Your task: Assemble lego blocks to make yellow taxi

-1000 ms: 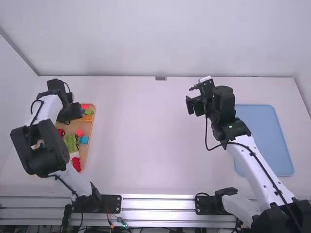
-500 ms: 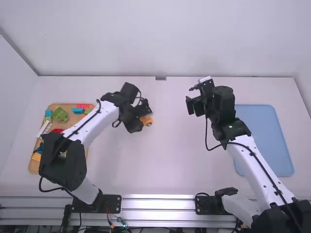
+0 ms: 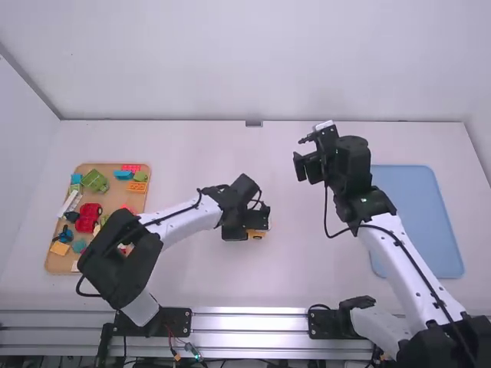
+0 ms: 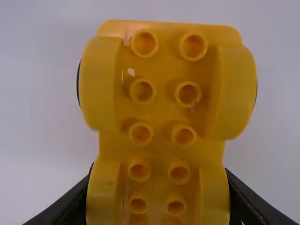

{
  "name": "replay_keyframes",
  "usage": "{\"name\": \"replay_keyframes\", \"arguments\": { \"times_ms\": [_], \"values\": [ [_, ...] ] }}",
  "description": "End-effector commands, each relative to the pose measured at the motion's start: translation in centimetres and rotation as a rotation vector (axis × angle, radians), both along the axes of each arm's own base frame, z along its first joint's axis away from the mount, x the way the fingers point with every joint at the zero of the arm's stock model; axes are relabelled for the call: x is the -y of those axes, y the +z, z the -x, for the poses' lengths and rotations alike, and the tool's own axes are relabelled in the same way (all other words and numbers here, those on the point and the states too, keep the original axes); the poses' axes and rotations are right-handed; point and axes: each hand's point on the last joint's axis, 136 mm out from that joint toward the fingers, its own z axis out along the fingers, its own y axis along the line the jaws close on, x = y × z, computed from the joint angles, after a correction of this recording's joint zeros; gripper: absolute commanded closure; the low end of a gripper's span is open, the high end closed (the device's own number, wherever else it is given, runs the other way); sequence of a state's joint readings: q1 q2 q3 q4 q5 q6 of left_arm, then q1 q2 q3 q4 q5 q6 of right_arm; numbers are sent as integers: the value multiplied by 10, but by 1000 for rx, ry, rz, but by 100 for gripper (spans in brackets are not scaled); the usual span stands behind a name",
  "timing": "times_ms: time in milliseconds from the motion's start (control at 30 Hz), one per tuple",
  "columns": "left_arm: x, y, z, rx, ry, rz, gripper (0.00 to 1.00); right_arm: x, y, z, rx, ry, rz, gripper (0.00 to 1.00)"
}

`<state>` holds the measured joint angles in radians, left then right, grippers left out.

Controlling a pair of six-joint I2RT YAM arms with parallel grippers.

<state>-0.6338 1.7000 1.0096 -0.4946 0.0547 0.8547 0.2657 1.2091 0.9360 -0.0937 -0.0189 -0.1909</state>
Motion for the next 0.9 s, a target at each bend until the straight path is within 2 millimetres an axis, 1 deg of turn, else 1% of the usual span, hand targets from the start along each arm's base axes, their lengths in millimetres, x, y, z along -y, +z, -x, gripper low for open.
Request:
{"name": "replay_keyframes", "arguments": {
  "times_ms": [0,167,233,267,433,600,700,733,767,800,833,867],
  "values": [
    [-1,-4,-1,-10,2,22,98,-3,13,-4,25,6,-8,1],
    [2,-7,-4,2,4,54,98,-3,13,-4,23,6,-7,1],
    [2,-11,-4,5,3,56,98,-3,12,-3,21,7,-7,1],
    [3,-16,-5,3,4,54,98,-3,11,-3,17,9,-8,1],
    [-2,-34,-10,-26,23,-13,99,-3,8,-1,2,9,-3,1],
    [1,-42,-13,-51,27,-26,98,-3,8,-1,0,9,-2,1],
    [-1,-43,-18,-37,56,-40,98,-3,8,-1,0,9,-3,1],
    [0,-42,-18,-33,50,-42,89,-3,8,-1,0,9,-2,1],
    [1,-42,-18,-33,50,-41,68,-3,8,-1,1,9,-2,1],
    [1,-41,-18,-34,50,-43,23,-3,8,-1,3,9,-4,1],
    [0,-41,-18,-35,49,-44,4,-3,8,-1,3,9,-4,1],
    [0,-41,-17,-39,44,-47,0,-3,9,-2,5,9,-4,1]
  ]
}}
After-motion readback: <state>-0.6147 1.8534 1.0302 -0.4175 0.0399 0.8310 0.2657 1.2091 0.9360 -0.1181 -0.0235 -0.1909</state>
